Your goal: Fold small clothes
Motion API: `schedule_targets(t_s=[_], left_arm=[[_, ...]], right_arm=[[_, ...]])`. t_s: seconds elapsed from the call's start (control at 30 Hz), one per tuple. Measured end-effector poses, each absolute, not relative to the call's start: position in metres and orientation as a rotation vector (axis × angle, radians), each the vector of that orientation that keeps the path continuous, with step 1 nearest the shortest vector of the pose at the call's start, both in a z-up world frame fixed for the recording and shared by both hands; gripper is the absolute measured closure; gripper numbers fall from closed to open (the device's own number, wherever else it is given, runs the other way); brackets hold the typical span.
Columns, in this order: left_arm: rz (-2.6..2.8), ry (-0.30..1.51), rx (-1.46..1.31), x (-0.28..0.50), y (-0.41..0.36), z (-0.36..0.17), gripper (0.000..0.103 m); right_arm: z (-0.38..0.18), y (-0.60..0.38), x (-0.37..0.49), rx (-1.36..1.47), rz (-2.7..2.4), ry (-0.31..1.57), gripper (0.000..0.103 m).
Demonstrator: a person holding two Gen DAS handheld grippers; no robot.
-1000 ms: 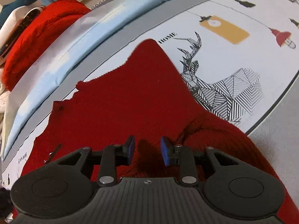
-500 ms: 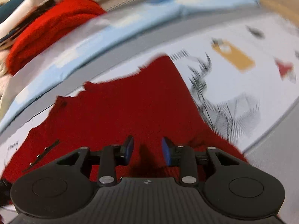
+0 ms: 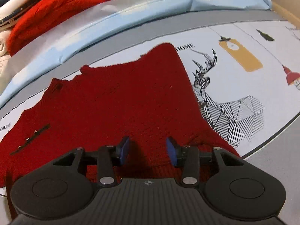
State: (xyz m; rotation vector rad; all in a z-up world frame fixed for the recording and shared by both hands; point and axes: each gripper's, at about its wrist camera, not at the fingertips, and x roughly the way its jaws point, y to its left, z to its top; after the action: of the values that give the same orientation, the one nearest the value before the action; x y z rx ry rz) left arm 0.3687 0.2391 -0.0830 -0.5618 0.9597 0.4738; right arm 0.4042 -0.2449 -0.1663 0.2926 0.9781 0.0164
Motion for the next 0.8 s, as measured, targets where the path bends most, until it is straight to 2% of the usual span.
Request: schedule_targets(t_s=[0.23, 0.47, 0.57, 0.8], left_arm=[[0.556, 0.953, -0.595, 0.35, 0.297, -0.089, 0.067], [0.695, 0.942, -0.675, 0.327, 0.357, -0.095, 0.058], [0.723, 0.949, -0.723, 0.321, 0.374, -0.101, 0.05], [0.774, 0.967, -0.884, 0.31, 0.403, -0.124, 0.049]], right_arm=[[-0.163, -0.223, 0.399, 0.214, 0.041, 0.953, 0.058], [-0.162, -0.209, 0.396, 0.145, 0.053, 0.931, 0.057], [-0.165, -0.207, 0.396, 0.137, 0.053, 0.941, 0.057], [-0.169, -0.206, 0.397, 0.137, 0.053, 0.948, 0.057]])
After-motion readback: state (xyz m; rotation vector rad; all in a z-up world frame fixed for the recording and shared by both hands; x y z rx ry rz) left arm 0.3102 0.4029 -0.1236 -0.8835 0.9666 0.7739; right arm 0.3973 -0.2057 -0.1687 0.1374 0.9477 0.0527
